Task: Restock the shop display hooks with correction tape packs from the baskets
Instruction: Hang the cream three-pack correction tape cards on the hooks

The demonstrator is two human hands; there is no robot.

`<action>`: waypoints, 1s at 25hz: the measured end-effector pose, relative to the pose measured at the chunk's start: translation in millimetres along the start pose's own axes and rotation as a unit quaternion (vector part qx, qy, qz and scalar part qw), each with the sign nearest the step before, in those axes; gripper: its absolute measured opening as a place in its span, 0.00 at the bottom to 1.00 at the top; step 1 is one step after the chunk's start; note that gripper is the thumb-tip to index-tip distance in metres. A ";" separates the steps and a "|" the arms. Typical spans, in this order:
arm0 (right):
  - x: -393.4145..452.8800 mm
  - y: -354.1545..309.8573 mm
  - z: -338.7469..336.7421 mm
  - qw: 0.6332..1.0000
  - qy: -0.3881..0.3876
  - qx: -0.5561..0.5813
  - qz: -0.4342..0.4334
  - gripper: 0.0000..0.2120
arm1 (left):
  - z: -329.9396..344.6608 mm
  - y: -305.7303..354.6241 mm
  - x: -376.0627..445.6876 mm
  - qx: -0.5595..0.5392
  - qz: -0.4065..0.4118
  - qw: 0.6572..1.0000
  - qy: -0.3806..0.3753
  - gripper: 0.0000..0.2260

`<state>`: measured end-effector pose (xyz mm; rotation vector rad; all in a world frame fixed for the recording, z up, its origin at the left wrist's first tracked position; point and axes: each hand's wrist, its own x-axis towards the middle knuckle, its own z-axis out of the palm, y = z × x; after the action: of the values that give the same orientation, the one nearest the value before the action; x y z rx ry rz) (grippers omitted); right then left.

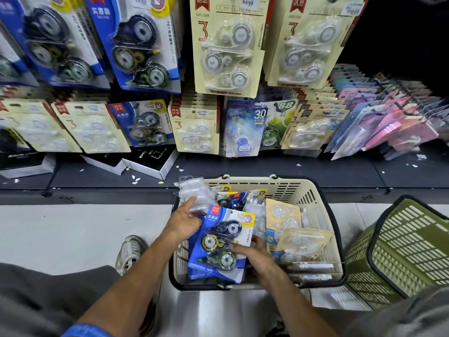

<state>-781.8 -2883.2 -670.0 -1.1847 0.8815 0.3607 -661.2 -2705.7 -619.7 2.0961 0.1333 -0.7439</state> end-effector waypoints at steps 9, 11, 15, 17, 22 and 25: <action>-9.0 -32.2 -21.5 0.989 0.038 0.134 -0.057 0.26 | 1.8 9.5 -1.7 0.005 -0.027 0.999 0.031 0.24; -13.9 -46.8 -31.2 0.979 0.034 0.191 -0.069 0.30 | 2.0 13.2 -2.8 0.010 -0.029 0.998 0.061 0.16; -34.1 -70.7 -32.4 0.972 -0.009 0.211 -0.100 0.28 | 4.1 29.3 -11.8 -0.149 0.007 0.988 0.031 0.13; -42.9 -68.7 -29.7 0.983 -0.007 0.166 -0.075 0.21 | 6.7 37.1 -19.4 -0.176 0.028 0.984 0.020 0.07; -53.3 -36.8 -20.3 0.999 0.026 -0.003 0.017 0.21 | -7.2 25.6 -21.8 -0.044 0.023 0.982 0.183 0.13; -50.8 -21.8 -15.0 0.998 0.029 -0.021 0.045 0.18 | -15.8 9.6 -12.1 0.034 0.030 0.979 0.197 0.23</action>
<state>-805.2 -2895.2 -619.1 -1.2026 0.9847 0.4213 -660.4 -2697.2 -599.3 2.2805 0.2635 -0.2934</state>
